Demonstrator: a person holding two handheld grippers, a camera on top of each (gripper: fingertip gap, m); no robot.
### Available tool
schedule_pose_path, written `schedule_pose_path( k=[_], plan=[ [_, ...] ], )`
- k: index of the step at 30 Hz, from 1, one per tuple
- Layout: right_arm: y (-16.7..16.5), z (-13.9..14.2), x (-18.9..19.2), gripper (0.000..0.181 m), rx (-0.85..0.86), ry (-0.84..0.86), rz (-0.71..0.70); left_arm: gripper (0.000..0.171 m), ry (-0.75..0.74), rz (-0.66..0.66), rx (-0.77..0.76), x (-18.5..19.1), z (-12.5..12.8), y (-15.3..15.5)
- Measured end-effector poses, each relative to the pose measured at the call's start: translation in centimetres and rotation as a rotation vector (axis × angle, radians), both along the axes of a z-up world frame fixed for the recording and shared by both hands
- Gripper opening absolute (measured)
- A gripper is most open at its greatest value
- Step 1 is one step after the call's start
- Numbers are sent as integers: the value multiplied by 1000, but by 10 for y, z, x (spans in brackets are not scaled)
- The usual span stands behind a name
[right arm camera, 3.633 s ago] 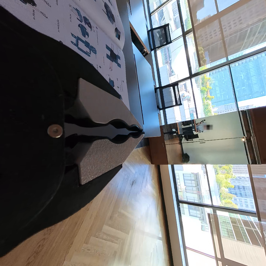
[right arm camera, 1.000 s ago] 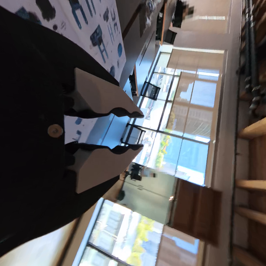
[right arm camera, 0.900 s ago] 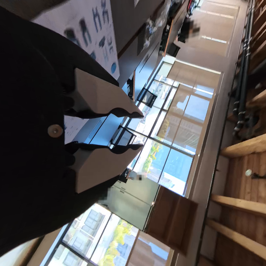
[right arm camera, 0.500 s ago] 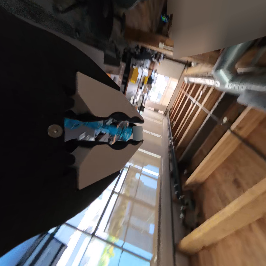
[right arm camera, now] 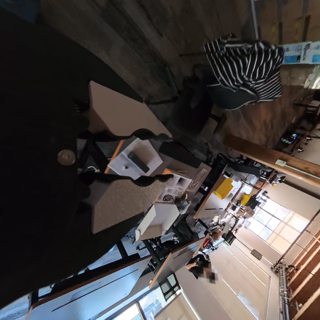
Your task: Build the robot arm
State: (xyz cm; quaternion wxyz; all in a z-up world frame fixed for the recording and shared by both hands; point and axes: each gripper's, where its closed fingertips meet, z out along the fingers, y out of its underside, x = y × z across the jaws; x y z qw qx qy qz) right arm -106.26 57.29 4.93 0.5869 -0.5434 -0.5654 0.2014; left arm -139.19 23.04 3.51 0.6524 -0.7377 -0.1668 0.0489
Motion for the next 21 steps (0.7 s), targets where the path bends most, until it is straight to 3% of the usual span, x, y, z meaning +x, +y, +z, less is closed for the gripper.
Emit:
schedule_pose_path(
  k=[4,8,12,15,18,21],
  plan=[
    [117,-16,-109,44,-78,-16,-10,30,-29,99,-69,-78,-12,12],
    [227,-50,-213,47,-21,-85,-66,29,-60,267,-73,-171,-38,9],
    [305,-92,-291,48,-5,-98,-186,29,-48,276,-55,-281,-50,43],
    [341,-127,-341,45,-127,-21,-259,30,-44,223,-83,-365,-25,93],
    [371,-161,-387,45,-244,-20,-278,28,29,130,-30,-424,26,154],
    [408,-191,-424,43,-294,-26,-311,30,70,51,-36,-472,53,212]
  ],
)
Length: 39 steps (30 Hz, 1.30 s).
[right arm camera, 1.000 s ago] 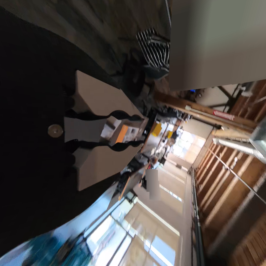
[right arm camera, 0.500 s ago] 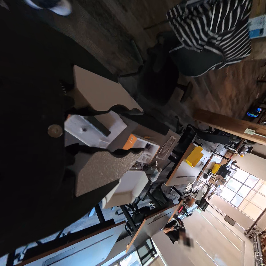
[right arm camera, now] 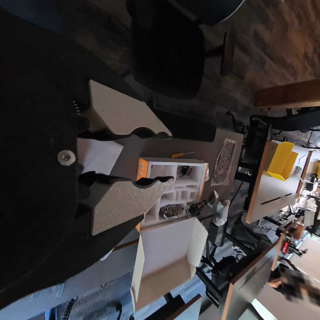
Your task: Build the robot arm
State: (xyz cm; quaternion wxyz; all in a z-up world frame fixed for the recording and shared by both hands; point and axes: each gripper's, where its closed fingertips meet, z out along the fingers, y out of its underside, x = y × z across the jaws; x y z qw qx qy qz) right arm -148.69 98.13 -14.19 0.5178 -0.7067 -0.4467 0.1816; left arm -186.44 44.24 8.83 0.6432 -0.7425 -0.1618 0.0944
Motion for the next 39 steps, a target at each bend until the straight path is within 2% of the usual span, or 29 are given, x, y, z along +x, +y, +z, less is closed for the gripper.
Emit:
schedule_pose_path(
  k=[3,5,8,11,14,17,19,21,24,26,28,30,32,35,37,39],
  plan=[
    [45,-36,-43,38,-12,-55,48,29,32,-4,-4,-47,5,55],
    [91,-66,-79,38,-4,-132,101,29,20,5,13,-76,0,95],
    [167,-119,-152,41,-53,-230,242,29,-31,5,14,-116,-12,161],
    [241,-192,-215,48,-125,-402,382,29,-40,49,-62,-158,-21,225],
    [292,-268,-247,50,-185,-618,508,29,-21,34,-116,-186,-22,291],
    [311,-320,-262,57,-268,-769,611,24,17,62,-178,-209,-35,345],
    [320,-344,-258,62,-280,-901,666,21,-8,13,-195,-211,-48,379],
    [326,-356,-260,61,-298,-942,671,21,-59,-37,-209,-211,-61,404],
    [325,-370,-257,61,-348,-1027,673,20,-102,-66,-234,-219,-78,423],
    [328,-369,-253,45,-317,-1115,697,20,-123,-84,-228,-223,-84,428],
    [327,-368,-249,44,-374,-1147,666,20,-142,-114,-217,-225,-89,427],
    [327,-360,-248,44,-399,-1096,610,20,-144,-141,-219,-228,-94,421],
    [327,-338,-248,44,-383,-1013,533,20,-133,-175,-212,-230,-99,411],
    [318,-275,-245,44,-325,-839,393,20,-119,-303,-207,-224,-115,402],
    [300,-215,-234,44,-273,-700,285,21,-113,-461,-206,-209,-129,405],
    [265,-140,-214,45,-219,-534,169,23,-135,-671,-204,-179,-142,416]
  ],
)
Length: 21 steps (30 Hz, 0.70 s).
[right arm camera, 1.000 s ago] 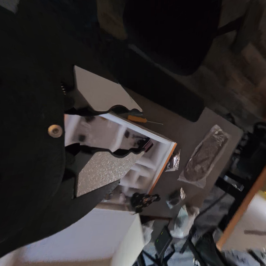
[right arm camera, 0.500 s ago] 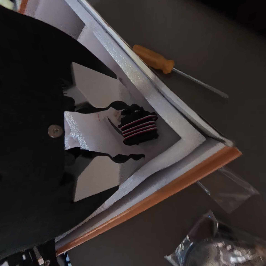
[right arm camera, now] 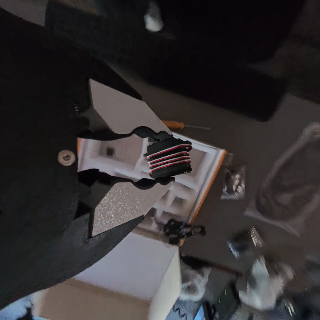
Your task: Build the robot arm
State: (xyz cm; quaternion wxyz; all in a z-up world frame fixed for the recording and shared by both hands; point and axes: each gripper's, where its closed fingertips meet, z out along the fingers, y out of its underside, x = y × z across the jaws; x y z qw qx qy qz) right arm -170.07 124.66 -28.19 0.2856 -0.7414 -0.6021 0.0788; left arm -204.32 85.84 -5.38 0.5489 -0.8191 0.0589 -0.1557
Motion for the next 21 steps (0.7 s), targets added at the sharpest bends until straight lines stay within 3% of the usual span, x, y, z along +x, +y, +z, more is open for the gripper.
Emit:
schedule_pose_path(
  k=[3,5,8,10,13,17,21],
  plan=[
    [-87,121,51,45,82,231,-148,24,-118,-328,8,75,-5,10],
    [-157,193,98,44,141,331,-222,24,-182,-521,15,136,5,3],
    [-270,280,189,44,275,394,-353,24,-208,-750,68,230,28,-27],
    [-353,320,259,45,392,395,-468,23,-243,-878,81,294,37,-56],
    [-493,349,368,44,549,377,-662,22,-322,-1113,13,401,39,-119],
    [-697,350,525,45,678,230,-954,20,-222,-1372,-13,551,37,-213],
    [-886,350,666,45,718,120,-1202,15,-234,-1559,80,720,70,-312]
  ],
)
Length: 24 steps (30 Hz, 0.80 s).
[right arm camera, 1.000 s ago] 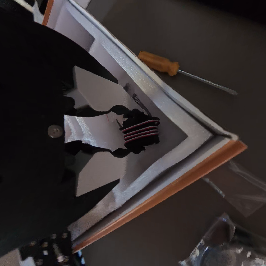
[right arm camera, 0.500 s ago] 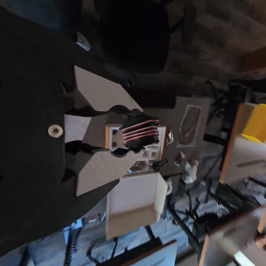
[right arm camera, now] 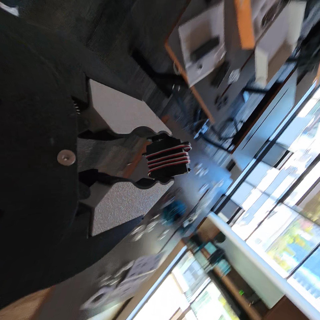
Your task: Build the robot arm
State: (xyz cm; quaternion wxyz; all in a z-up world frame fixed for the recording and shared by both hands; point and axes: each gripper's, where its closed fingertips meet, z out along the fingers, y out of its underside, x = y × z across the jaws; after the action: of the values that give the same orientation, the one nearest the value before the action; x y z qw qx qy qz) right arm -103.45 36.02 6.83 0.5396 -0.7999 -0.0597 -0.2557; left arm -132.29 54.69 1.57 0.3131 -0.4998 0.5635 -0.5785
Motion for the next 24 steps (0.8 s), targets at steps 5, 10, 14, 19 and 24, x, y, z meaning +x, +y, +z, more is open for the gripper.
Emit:
schedule_pose_path(
  k=[5,10,14,19,24],
  plan=[
    [-164,10,122,45,-65,12,-207,15,-97,-292,-44,199,53,-143],
    [-241,8,213,44,-115,-57,-300,14,-90,-453,-72,332,58,-236],
    [-249,-16,290,44,-99,-48,-291,14,-1,-483,-102,432,29,-265],
    [-218,-63,404,44,-119,-19,-220,21,83,-485,-102,557,-20,-278],
    [-193,-102,504,45,-147,-10,-166,25,147,-489,16,694,-58,-295]
  ],
)
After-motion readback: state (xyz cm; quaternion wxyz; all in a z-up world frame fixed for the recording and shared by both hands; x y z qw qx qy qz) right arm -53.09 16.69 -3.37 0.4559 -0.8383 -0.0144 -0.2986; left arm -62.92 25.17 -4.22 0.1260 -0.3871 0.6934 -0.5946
